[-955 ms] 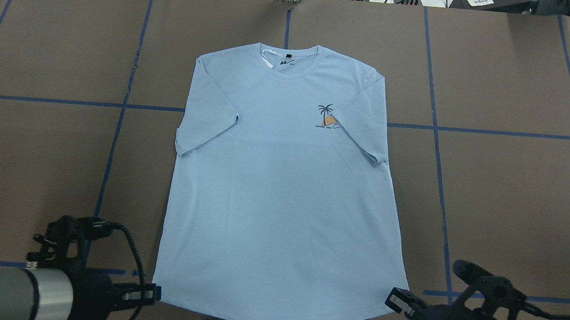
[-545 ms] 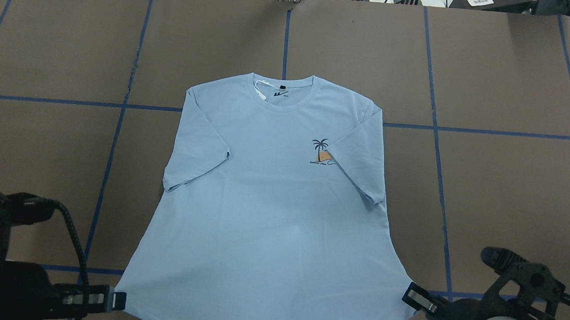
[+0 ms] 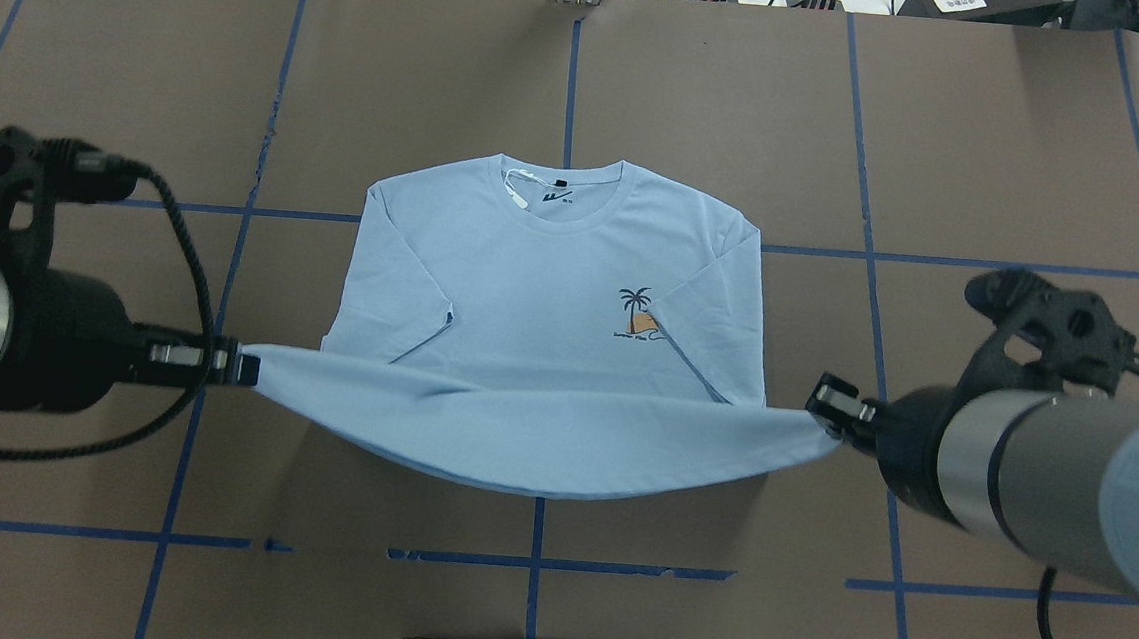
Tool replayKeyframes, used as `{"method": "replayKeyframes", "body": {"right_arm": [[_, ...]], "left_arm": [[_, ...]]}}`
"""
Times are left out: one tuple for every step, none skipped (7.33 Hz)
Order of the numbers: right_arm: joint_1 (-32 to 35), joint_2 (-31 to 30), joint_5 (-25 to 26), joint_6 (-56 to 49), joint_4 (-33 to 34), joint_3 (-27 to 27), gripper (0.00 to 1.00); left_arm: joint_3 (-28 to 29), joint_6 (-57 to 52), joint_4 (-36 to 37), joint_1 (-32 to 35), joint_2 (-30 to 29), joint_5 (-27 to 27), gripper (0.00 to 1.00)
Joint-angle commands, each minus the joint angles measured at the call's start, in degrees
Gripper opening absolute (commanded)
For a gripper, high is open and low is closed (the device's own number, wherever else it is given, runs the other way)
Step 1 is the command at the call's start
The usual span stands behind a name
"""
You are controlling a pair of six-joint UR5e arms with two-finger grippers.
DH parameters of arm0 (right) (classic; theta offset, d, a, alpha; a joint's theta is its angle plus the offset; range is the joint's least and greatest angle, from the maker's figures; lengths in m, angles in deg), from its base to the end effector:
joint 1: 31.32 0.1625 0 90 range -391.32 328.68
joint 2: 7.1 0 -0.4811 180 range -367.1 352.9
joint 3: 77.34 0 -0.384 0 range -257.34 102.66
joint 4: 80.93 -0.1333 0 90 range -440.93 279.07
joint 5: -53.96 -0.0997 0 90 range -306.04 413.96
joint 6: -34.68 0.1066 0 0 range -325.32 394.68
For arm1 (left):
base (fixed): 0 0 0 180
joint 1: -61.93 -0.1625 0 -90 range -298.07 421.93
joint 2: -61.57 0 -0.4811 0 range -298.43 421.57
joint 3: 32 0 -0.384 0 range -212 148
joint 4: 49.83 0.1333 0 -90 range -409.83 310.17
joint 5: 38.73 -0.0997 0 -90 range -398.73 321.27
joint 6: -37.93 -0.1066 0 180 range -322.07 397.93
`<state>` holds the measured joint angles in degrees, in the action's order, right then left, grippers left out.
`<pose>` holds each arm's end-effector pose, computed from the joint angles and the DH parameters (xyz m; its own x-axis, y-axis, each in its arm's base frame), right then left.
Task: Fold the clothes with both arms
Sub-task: 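Lift the hem with both grippers and fold it toward the collar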
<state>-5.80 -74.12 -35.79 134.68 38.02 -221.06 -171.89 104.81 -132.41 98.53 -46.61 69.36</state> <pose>-0.3233 -0.3026 0.2296 0.5222 0.4417 0.7295 -0.5325 0.8370 -0.1256 0.2860 -0.3372 0.2261 0.4991 0.0942 -0.8614 0.1669 0.9650 0.2023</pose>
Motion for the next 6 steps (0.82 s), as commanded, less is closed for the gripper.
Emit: {"method": "replayKeyframes", "body": {"right_arm": [[7.49, 5.39, -1.93, -4.44, -1.6, 11.3, 0.0], [9.43, 5.76, -1.93, -6.46, -3.79, 14.31, 0.0], [10.67, 5.85, -1.93, -6.92, -9.46, 19.39, 0.0], [11.81, 6.2, -1.93, -6.92, -17.7, 25.97, 0.0], [13.13, 6.29, -1.93, -7.01, -23.7, 31.86, 0.0], [13.58, 7.42, -1.75, -8.93, -27.59, 37.31, 0.0]], "left_arm": [[10.83, -5.26, -0.3, 6.01, -4.57, 0.45, 0.0], [15.14, -6.23, -0.57, 7.42, -7.2, 0.28, 0.0], [20.31, -6.5, -3.01, 8.04, -8.79, -0.07, 0.0], [25.76, -6.51, -8.08, 8.22, -9.33, -2.16, 0.0], [31.38, -6.51, -12.48, 8.22, -10.11, -3.84, 0.0], [37.44, -6.51, -16.44, 8.14, -11.69, -4.81, 0.0]]}}
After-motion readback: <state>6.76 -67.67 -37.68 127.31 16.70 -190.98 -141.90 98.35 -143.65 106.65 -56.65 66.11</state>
